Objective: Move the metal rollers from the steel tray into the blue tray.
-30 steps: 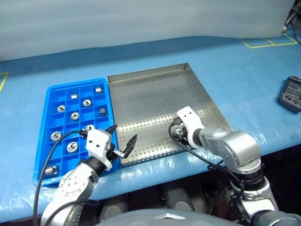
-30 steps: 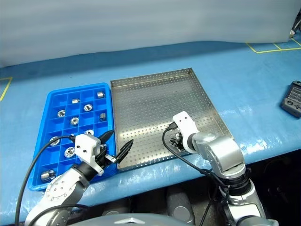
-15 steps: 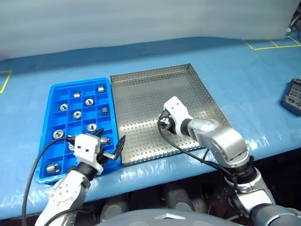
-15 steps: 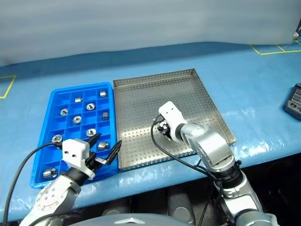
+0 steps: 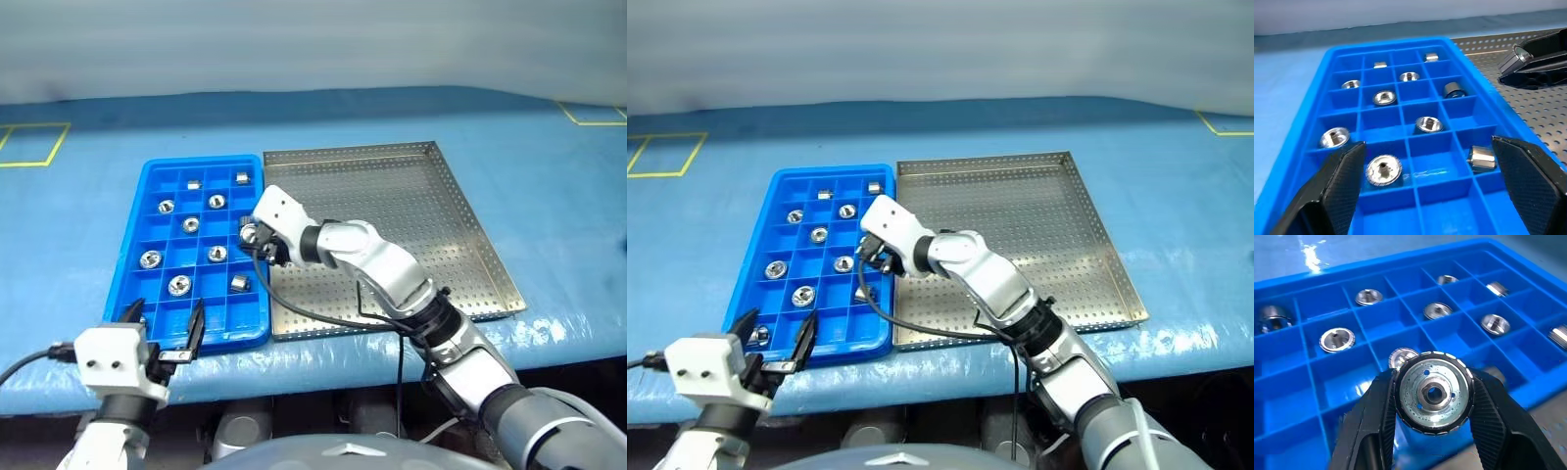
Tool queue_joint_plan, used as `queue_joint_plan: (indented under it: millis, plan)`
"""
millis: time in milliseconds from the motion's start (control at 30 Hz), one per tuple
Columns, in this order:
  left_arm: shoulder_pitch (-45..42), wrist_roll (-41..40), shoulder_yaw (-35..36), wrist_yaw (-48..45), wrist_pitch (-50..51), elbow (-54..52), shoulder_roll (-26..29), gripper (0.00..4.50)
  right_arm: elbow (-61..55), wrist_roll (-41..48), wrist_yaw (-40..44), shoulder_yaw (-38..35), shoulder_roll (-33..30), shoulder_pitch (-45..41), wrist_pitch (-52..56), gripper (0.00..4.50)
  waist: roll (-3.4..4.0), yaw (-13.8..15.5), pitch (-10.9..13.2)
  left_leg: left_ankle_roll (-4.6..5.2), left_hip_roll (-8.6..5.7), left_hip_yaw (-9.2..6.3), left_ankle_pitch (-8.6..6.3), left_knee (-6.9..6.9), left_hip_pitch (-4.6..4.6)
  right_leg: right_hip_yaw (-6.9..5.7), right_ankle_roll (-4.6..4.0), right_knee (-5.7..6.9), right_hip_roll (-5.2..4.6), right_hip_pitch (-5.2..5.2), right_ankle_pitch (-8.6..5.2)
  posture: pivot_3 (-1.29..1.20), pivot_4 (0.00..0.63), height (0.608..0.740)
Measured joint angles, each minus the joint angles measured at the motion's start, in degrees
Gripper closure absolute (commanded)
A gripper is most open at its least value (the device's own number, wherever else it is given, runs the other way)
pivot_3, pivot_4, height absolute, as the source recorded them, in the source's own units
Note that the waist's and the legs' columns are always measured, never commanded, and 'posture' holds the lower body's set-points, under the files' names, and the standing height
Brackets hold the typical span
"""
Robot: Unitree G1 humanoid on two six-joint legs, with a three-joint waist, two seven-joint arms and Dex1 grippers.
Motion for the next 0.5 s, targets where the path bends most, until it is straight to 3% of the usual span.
queue_joint_plan:
  millis: [200, 500]
  plan:
    - [8.61, 2.2, -3.05, 1.25, -5.86, -0.03, -4.0, 0.0, 1.88, -0.78, 3.88, 4.17, 2.45, 0.47, -2.2, 2.79, -0.09, 3.32, 0.07, 0.0, 0.0, -0.03, 0.0, 0.05, -0.1, -0.04, 0.01, -0.02, 0.0, -0.07, -0.01, 0.58, 0.15, 0.74]
    - [10.61, 3.94, -5.94, 1.53, -9.56, 0.01, -4.8, 0.0, 0.95, -0.74, 8.34, 8.73, 0.86, 5.0, 0.39, 2.79, -0.06, 7.86, 0.11, 0.0, 0.0, -0.12, 0.0, 0.06, -0.2, -0.15, -0.01, -0.01, 0.0, -0.15, -0.04, 0.57, 0.15, 0.74]
